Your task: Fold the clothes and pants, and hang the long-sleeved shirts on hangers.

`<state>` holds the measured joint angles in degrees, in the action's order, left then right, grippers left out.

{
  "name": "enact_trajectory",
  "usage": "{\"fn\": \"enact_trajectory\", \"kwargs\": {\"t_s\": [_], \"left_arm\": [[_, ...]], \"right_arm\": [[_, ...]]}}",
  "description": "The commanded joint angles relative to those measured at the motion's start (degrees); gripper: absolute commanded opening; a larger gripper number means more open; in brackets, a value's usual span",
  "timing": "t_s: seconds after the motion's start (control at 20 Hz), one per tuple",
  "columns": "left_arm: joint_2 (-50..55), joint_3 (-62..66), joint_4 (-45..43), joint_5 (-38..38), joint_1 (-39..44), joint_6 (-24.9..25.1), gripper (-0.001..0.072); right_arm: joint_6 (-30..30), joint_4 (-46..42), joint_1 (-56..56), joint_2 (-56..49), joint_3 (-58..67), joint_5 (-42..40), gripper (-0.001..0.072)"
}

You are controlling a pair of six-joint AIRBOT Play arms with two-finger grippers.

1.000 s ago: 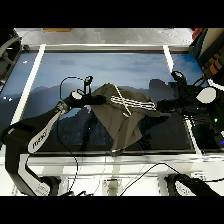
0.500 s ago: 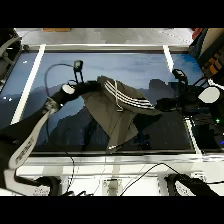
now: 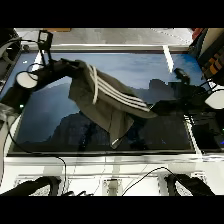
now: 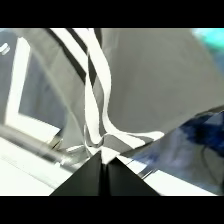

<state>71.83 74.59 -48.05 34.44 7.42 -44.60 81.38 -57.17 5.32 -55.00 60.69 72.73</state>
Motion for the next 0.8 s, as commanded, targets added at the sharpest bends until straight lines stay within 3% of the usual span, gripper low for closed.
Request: {"fn": "enact_trajectory", "kwargs": {"t_s": [0.0,0.25,0.4,0.55,0.7,0.75], "left_arm": [[0.1,-0.8,-12.5,20.1,-6.8,-3.2,0.0016],[9.7,-2.6,-20.6,29.9,-14.2,-3.2,0.0016],[13.7,-2.6,-24.9,38.9,-17.2,-4.3,0.0016],[14.9,-2.6,-31.3,39.8,-18.3,-8.9,0.0016],[15.0,-2.6,-33.3,38.6,-18.4,-9.0,0.0018],[15.0,-2.6,-33.4,37.6,-18.4,-9.0,0.0066]], "right_arm": [[3.5,2.7,8.6,0.3,-7.8,-6.0,0.0010],[12.3,2.6,22.6,-0.5,-23.4,-23.9,0.0010],[17.0,2.6,27.8,-2.7,-27.6,-25.0,0.0009],[17.0,2.4,30.6,-4.2,-28.0,-25.9,0.0010],[17.0,1.1,30.4,-4.3,-28.0,-27.5,0.0011],[17.0,1.0,30.4,-4.3,-28.0,-28.3,0.0049]]}}
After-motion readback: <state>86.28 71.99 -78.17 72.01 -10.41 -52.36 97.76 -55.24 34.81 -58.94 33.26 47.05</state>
